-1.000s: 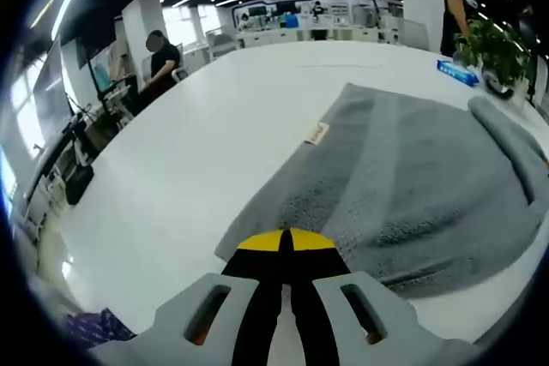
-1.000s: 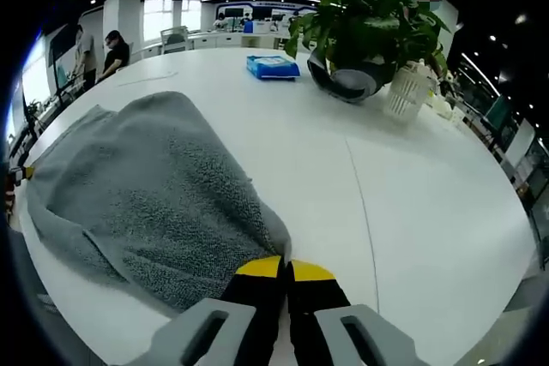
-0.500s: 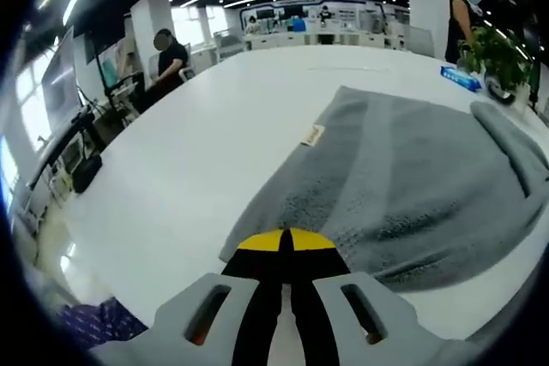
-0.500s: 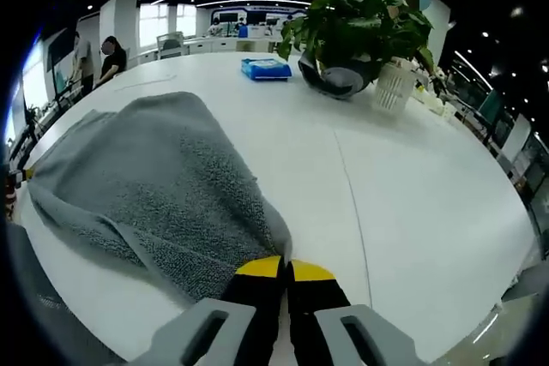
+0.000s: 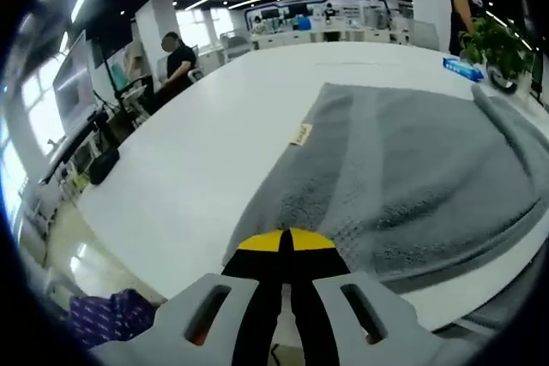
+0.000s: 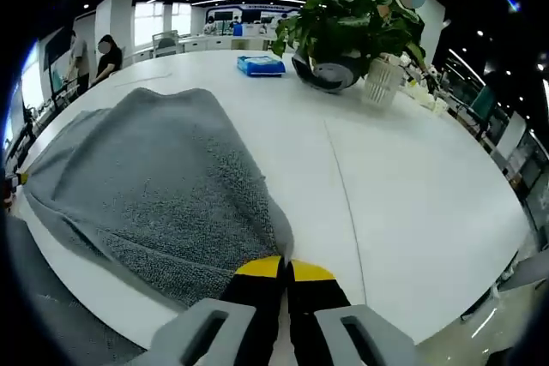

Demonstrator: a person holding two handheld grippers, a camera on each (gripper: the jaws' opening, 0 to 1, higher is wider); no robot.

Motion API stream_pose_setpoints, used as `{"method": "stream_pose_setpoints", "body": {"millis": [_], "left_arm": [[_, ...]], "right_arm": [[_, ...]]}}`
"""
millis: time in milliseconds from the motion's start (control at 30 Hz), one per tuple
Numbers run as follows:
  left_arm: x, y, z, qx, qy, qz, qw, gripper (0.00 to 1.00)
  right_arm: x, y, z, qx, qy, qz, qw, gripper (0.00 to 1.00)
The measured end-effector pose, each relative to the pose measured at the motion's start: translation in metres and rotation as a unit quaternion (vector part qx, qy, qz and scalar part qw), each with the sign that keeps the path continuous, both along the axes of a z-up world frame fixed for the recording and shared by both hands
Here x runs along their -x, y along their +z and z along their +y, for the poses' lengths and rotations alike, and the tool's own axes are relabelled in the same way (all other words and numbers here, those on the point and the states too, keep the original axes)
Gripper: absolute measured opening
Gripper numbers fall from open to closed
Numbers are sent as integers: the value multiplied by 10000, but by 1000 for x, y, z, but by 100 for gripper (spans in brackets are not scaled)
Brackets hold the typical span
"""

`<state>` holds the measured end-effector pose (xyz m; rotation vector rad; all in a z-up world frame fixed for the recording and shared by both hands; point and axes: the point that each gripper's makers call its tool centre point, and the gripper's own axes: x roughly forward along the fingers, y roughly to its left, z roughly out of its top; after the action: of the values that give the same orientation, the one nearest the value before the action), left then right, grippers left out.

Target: Open the folded towel by lifting each exposed corner and separating the folded layers until the towel lies flat within the target outline without major curled edges

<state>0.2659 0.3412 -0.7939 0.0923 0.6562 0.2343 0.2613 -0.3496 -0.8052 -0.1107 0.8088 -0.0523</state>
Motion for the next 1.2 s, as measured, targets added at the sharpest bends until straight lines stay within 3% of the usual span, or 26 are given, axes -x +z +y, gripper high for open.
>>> {"method": "stream_pose_setpoints", "body": {"millis": [367,467,567,700,833,1000,1200], "left_arm": [[11,0,1,103,227,42,9997,1],[9,0,-1,65,78,67,9999,1],[6,4,-5,91,31,130,9999,1],[-14,28,-14,-10,-207,-346,9992,2],[-43,46,-47,376,-756,-726,9938,4],[-63,35,-74,520,-1223,-451,9901,5],[-70,16,-91,538,-1465,-157,9876,5]], "right_arm": [[12,-1,0,-56,-73,-118,9999,0],[7,1,2,26,47,-147,9999,0],[-5,16,7,115,242,-382,9989,1],[-26,36,21,-136,427,-618,9971,9],[-47,46,46,-268,857,-625,9940,18],[-67,41,86,-466,1368,-481,9883,22],[-74,22,109,-417,1696,-223,9844,23]]}}
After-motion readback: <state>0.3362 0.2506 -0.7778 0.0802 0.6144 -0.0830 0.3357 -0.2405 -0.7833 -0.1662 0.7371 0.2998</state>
